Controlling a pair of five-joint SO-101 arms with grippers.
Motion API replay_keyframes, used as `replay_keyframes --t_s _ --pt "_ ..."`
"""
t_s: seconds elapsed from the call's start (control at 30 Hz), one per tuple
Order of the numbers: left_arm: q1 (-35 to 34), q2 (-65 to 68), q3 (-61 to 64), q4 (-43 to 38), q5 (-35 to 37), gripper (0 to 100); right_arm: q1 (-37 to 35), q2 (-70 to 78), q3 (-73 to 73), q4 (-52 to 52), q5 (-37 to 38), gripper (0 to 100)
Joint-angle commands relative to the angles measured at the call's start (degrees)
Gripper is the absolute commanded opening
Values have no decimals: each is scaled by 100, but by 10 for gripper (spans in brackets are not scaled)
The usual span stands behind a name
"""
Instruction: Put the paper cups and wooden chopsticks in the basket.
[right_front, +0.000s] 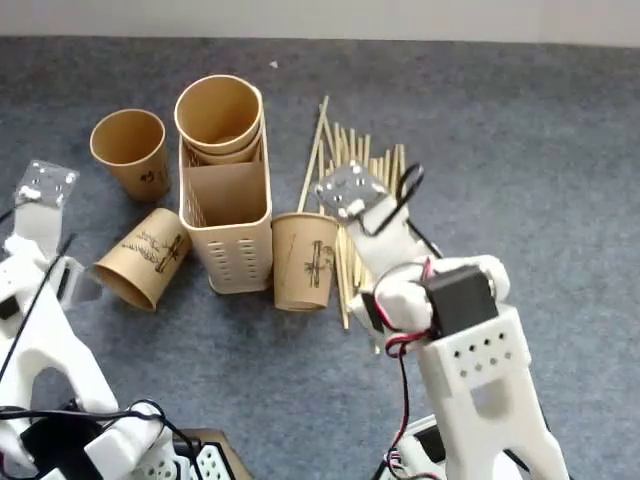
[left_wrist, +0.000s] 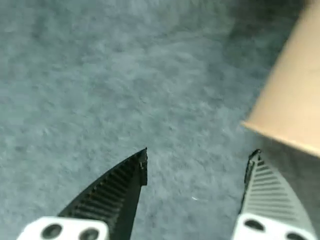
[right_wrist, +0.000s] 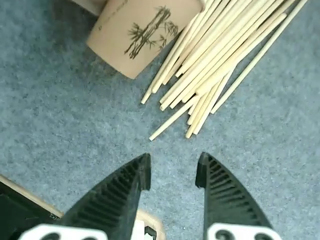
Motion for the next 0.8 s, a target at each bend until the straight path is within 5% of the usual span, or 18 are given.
replay_keyframes --t_s 0.0,0.13,0.53,0.77 --pt "189 -207 365 -1002 -229 322 4 -295 207 -75 53 167" --pt "831 -207 655 -1626 -211 325 4 -303 224 -75 44 167" --pt "1965 -259 681 -1705 343 319 22 -338 251 -66 44 167" --pt "2422 -259 488 -1662 563 168 22 -338 251 -66 44 167"
